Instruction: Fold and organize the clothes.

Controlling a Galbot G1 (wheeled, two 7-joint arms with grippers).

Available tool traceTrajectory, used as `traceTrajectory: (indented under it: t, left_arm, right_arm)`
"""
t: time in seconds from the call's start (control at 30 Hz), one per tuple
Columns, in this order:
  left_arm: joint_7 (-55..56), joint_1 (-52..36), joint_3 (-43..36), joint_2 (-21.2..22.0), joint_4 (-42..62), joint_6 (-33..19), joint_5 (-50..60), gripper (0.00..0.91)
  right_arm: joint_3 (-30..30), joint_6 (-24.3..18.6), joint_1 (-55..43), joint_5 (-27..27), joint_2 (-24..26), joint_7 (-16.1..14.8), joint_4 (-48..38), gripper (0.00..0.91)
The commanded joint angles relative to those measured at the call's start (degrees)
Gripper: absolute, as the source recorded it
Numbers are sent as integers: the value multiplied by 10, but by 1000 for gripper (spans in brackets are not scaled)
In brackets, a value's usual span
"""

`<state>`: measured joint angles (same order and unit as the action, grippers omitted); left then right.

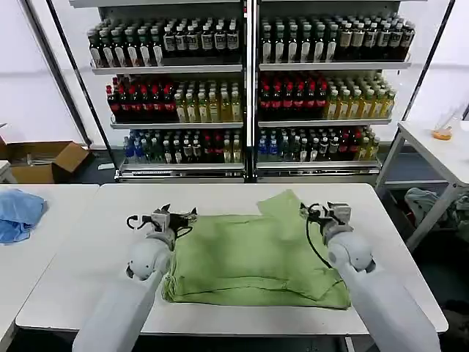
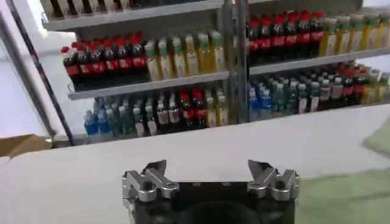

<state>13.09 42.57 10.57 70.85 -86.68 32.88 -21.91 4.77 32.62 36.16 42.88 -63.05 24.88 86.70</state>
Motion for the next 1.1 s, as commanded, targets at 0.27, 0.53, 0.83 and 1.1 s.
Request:
traceTrajectory:
  t: [0.27, 0.53, 0.83, 1.1]
  left_arm:
    - [-15, -53, -35, 4, 100, 6, -28, 907]
    - [-19, -37, -37, 2, 99, 6, -31, 856]
    - [-25, -31, -33, -2, 103, 5, -47, 30]
    - [-29, -25, -30, -1, 97, 4, -51, 20]
  right_arm:
    - [-58, 5, -126, 17, -69, 7, -198, 907]
    - [-47, 5, -142, 17, -97, -11, -284, 907]
    - [-54, 5, -148, 31, -116, -36, -312, 0]
    - [-66, 5, -153, 19, -123, -59, -331, 0]
